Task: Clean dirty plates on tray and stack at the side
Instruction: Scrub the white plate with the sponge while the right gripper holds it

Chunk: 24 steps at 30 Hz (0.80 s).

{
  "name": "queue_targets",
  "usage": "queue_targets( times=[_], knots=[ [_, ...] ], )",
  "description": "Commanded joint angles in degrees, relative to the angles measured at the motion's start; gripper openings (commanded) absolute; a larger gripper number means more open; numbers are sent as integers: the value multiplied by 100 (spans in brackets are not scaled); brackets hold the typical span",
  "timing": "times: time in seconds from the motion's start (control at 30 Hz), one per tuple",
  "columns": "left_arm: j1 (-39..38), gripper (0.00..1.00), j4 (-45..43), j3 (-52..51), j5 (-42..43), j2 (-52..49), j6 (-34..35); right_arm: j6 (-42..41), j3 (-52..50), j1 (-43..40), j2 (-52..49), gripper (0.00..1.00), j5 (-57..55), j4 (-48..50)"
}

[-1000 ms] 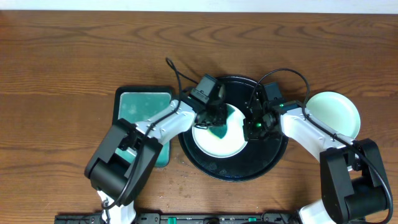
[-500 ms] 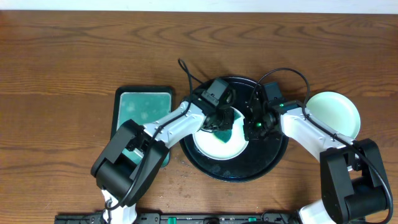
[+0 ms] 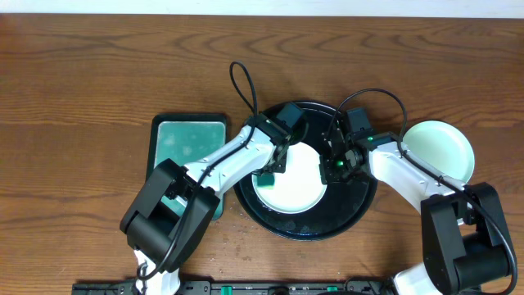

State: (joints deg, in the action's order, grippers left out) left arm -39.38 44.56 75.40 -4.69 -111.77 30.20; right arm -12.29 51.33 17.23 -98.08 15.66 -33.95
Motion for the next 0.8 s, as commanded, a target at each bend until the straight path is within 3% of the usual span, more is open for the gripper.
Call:
queue_targets(
  times=[0.0, 0.1, 0.17, 0.27, 0.4, 0.53, 0.67, 0.73, 0.77],
  knots=[
    [212, 7, 46, -168, 741, -247, 116, 166, -116, 48, -160, 1, -378, -138],
    [160, 7, -798, -302, 2505, -247, 116, 166, -116, 48, -160, 1, -378, -140],
    [57, 8, -1346, -376, 3145, -264, 116, 166, -116, 48, -160, 1, -378, -144],
    [-122, 8, -1670, -382, 3571, -323, 116, 166, -116, 48, -160, 1, -378, -157],
    [-260, 8, -1510, -382, 3762, -323, 118, 166, -116, 48, -160, 1, -378, -157],
    [-256, 7, -1386, -382, 4492, -321, 87, 166, -116, 48, -160, 1, -378, -160],
    [-243, 7, -1051, -382, 4376, -321, 2, 168, -116, 48, -160, 1, -380, -144],
    [-240, 8, -772, -382, 3880, -317, 9, 168, -116, 48, -160, 1, -378, -140],
    [-236, 7, -522, -382, 3239, -299, 63, 168, -116, 48, -160, 1, -380, -144]
  ],
)
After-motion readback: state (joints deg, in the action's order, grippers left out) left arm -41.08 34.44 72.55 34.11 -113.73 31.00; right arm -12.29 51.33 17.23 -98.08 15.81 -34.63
